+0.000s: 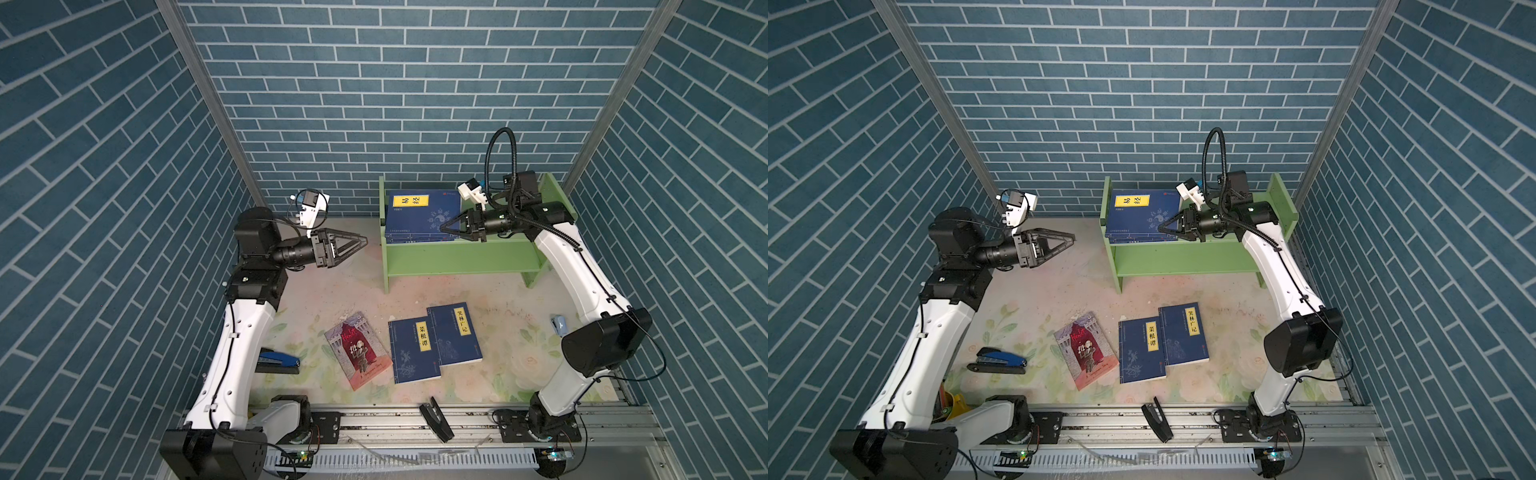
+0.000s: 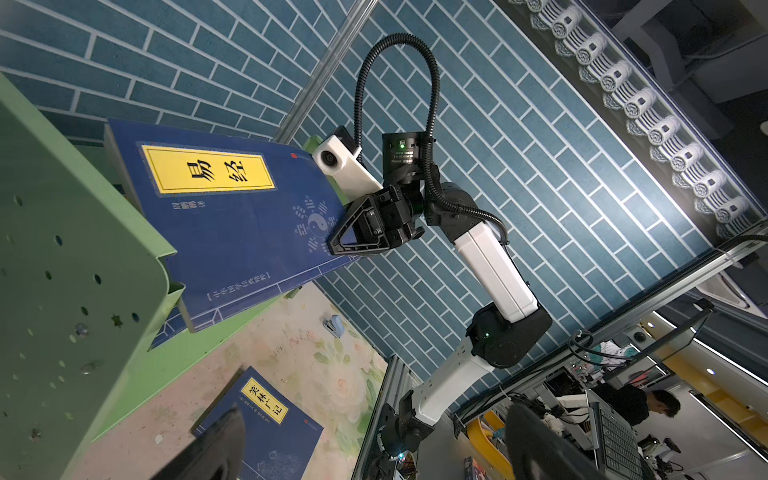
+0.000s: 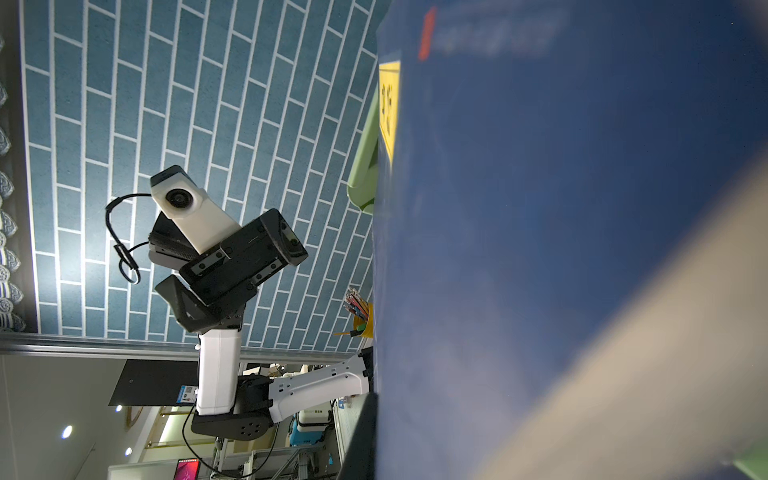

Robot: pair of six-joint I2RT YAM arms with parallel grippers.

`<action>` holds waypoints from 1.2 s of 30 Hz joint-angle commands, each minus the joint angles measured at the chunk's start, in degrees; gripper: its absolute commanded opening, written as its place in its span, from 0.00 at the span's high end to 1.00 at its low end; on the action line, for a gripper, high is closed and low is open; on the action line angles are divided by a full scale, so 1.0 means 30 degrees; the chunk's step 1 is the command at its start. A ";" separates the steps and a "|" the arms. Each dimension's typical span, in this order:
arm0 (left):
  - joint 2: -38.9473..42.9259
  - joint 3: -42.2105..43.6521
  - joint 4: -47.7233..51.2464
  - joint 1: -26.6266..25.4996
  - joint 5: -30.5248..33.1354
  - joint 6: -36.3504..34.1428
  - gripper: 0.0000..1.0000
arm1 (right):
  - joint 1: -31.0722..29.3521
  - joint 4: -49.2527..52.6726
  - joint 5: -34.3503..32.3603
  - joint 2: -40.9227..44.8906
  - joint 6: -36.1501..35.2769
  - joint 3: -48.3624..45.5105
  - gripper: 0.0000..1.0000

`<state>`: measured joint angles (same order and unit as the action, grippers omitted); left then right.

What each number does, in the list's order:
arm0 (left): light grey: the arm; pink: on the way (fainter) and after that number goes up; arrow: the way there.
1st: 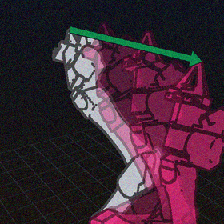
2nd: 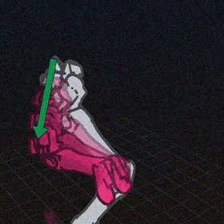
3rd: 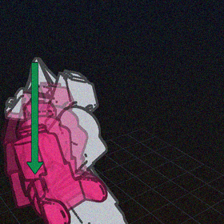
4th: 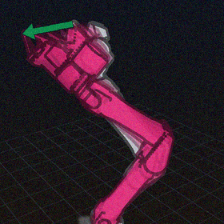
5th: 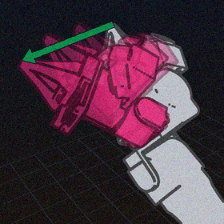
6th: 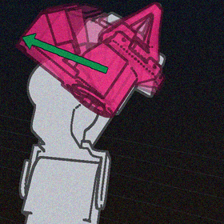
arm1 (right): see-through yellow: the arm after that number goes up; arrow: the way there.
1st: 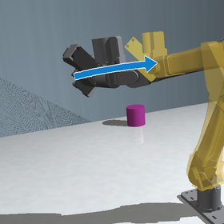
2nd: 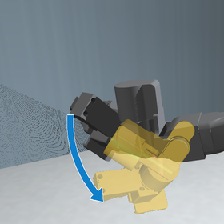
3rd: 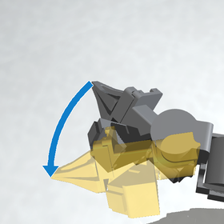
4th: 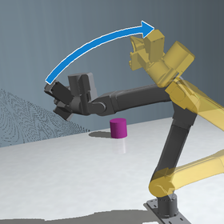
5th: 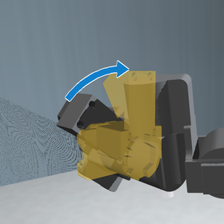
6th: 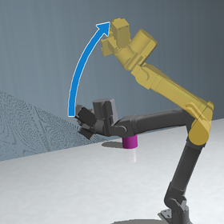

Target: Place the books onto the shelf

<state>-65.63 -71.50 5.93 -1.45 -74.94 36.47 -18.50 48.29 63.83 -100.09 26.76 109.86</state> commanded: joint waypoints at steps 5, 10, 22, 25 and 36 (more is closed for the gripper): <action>-0.0149 0.0412 -0.1125 0.0074 -0.0683 0.0148 0.01 | 0.0428 0.2115 0.0343 -0.0635 -0.2038 0.1429 1.00; -0.0251 0.0427 -0.1242 0.0074 -0.0744 0.0123 0.01 | 0.0544 0.2971 0.0336 -0.1695 -0.2261 0.2683 1.00; -0.0322 0.0515 -0.1523 0.0074 -0.0861 0.0222 0.01 | 0.0718 0.6579 -0.0037 -0.4264 -0.3912 0.6254 0.92; -0.0328 0.0515 -0.1538 0.0074 -0.0933 0.0234 0.01 | 0.0791 0.6683 -0.0213 -0.4470 -0.3941 0.6240 0.85; -0.0325 0.0544 -0.1568 0.0074 -0.1007 0.0236 0.01 | 0.0835 0.6871 -0.0672 -0.4491 -0.4029 0.6298 0.85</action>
<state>-66.35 -70.37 2.70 -1.45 -77.03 37.15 -16.34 67.33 62.57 -113.38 17.74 126.93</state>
